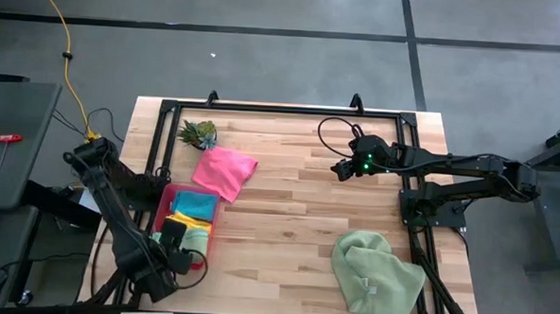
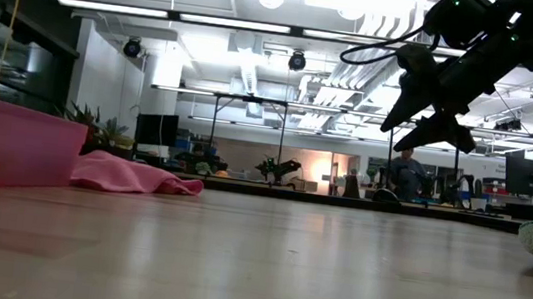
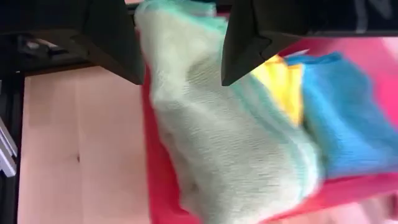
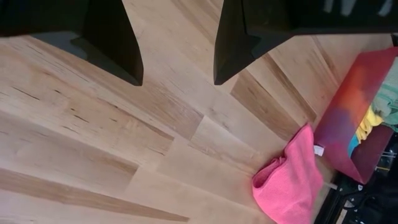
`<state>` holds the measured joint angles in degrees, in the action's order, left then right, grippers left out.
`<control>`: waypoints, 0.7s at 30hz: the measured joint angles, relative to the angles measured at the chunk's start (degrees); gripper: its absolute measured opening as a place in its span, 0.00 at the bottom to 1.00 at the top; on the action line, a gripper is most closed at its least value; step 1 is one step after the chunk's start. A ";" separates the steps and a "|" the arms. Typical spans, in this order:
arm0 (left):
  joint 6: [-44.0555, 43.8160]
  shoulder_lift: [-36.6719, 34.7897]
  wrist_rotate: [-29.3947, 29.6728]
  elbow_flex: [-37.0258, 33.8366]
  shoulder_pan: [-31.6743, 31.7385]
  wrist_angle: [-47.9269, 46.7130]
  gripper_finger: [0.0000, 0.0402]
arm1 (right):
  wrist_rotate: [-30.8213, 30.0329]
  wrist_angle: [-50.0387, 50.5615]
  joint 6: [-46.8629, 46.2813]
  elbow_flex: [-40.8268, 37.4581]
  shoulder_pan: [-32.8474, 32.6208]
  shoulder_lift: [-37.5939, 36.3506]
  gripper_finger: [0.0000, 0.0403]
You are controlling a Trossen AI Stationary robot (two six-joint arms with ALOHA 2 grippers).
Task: Fold microfiber towels
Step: Put the top green microfiber towel into the red bin
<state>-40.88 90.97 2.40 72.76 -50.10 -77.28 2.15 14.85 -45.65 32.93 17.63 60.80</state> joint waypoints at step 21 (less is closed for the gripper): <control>-27.19 -4.51 0.08 -12.47 -6.07 10.15 0.01 | 0.03 0.00 0.70 -0.01 0.00 0.00 0.47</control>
<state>-68.08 86.46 2.48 60.28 -56.17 -67.13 2.19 14.85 -44.95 32.92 17.63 60.80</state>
